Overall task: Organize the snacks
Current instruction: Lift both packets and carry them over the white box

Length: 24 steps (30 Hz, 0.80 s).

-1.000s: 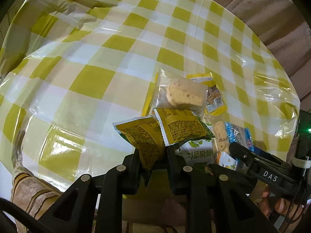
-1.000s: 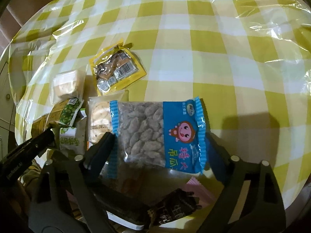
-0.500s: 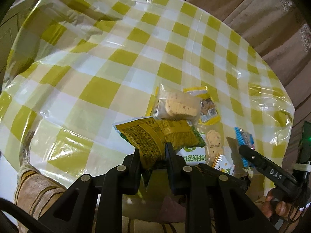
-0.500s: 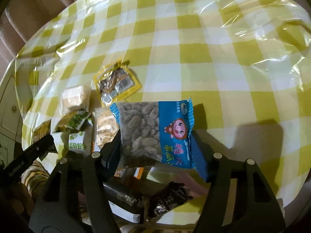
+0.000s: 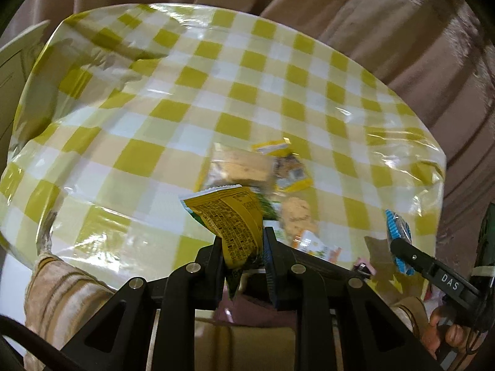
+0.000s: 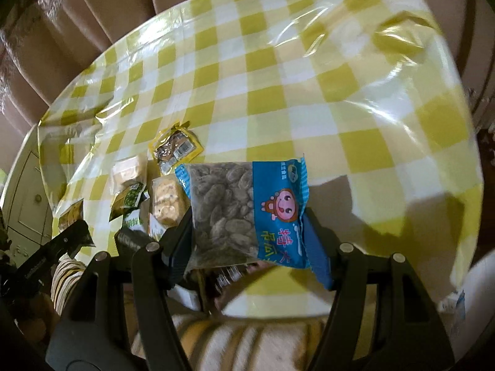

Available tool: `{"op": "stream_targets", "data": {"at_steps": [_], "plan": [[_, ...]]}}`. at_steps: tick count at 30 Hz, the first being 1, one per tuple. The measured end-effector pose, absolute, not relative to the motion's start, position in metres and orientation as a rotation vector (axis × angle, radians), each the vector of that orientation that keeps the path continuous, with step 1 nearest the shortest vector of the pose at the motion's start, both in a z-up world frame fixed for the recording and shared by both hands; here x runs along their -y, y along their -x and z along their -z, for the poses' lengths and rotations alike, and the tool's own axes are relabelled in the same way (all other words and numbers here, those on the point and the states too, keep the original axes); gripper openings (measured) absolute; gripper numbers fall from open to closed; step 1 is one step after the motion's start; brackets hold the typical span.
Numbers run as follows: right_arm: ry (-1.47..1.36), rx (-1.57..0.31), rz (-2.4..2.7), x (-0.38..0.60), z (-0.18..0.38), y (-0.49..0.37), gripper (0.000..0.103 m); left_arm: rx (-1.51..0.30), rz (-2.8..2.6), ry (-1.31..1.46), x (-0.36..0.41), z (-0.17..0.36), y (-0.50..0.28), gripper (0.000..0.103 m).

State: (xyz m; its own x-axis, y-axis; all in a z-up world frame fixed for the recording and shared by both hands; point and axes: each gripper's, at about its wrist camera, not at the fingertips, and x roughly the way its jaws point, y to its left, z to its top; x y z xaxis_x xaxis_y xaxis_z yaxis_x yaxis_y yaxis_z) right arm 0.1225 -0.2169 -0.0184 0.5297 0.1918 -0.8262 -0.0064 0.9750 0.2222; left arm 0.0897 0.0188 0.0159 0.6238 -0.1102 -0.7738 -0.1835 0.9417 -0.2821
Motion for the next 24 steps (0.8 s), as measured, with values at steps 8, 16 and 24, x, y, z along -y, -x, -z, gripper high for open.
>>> {"op": "stream_targets", "data": {"at_steps": [8, 16, 24], "plan": [[-0.237, -0.993, -0.06, 0.264, 0.008, -0.078, 0.068, -0.9, 0.058, 0.302, 0.033, -0.027, -0.082, 0.023], [-0.276, -0.991, 0.035, 0.32, 0.006, -0.037, 0.068, -0.924, 0.181, 0.228, 0.098, -0.033, -0.077, 0.023], [-0.303, -0.987, 0.148, 0.375, 0.006, 0.003, 0.068, -0.949, 0.327, 0.151, 0.171, -0.037, -0.069, 0.023]]}}
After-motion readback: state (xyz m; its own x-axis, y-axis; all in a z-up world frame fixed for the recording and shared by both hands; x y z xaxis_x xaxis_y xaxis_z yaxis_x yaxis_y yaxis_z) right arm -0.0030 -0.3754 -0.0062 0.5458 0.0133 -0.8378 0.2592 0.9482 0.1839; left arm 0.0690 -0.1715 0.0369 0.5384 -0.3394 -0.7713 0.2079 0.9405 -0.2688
